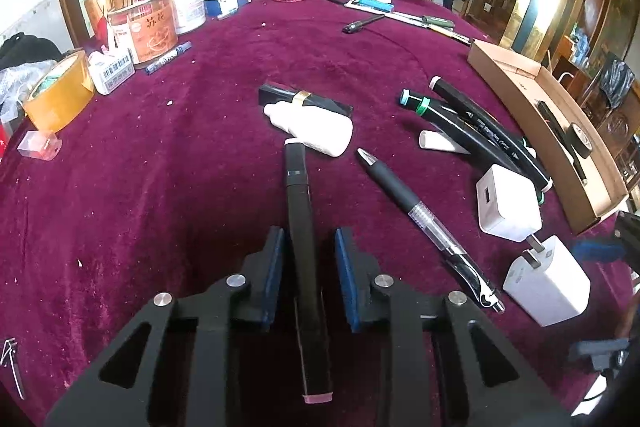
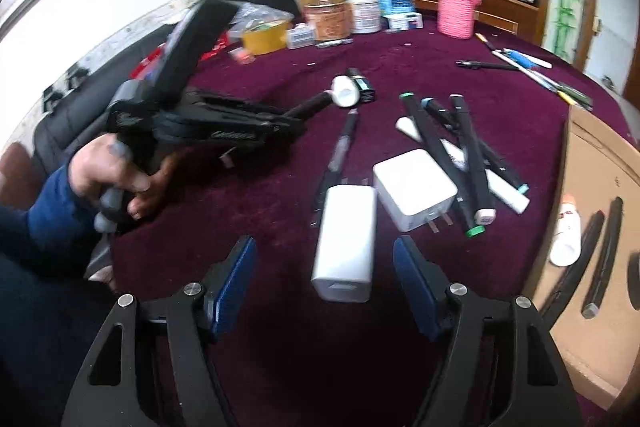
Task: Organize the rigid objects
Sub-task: 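Carry the small charger to the tray with the right tool while the left tool carries the pink-end marker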
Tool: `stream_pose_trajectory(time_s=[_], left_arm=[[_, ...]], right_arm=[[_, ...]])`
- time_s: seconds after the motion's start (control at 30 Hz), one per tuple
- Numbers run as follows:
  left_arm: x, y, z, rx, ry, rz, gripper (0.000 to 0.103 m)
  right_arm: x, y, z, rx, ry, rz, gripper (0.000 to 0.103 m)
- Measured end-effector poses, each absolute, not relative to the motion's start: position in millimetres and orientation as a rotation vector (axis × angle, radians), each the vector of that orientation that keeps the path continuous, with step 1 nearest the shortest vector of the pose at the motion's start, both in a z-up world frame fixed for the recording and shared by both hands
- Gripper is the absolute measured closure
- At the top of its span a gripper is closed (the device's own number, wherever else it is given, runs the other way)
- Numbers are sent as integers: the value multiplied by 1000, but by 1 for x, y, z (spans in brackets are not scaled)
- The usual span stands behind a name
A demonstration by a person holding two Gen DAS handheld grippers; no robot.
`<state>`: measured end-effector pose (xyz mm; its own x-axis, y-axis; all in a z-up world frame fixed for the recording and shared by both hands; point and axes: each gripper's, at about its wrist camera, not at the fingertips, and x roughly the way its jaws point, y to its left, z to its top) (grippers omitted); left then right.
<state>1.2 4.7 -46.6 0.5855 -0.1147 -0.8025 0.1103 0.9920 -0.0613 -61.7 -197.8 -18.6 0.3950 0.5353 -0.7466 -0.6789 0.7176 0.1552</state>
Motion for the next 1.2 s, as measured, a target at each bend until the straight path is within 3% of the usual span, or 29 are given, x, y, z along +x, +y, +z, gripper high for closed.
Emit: stream_pose_trajectory(time_s=[0.1, 0.17, 0.2, 0.77, 1.2], left_arm=[[1, 6, -47, 15, 935, -116, 91], [1, 7, -47, 18, 935, -124, 91], [1, 8, -47, 14, 935, -125, 91], [-8, 0, -13, -154, 895, -279, 91], [24, -123, 29, -155, 883, -544, 91]], right_arm=[[-53, -198, -24, -147, 902, 740, 45], [-48, -196, -30, -131, 946, 731, 75], [-45, -195, -33, -126, 959, 716, 77], [-44, -236, -9, 101, 872, 647, 78], [9, -350, 15, 339, 798, 338, 78]])
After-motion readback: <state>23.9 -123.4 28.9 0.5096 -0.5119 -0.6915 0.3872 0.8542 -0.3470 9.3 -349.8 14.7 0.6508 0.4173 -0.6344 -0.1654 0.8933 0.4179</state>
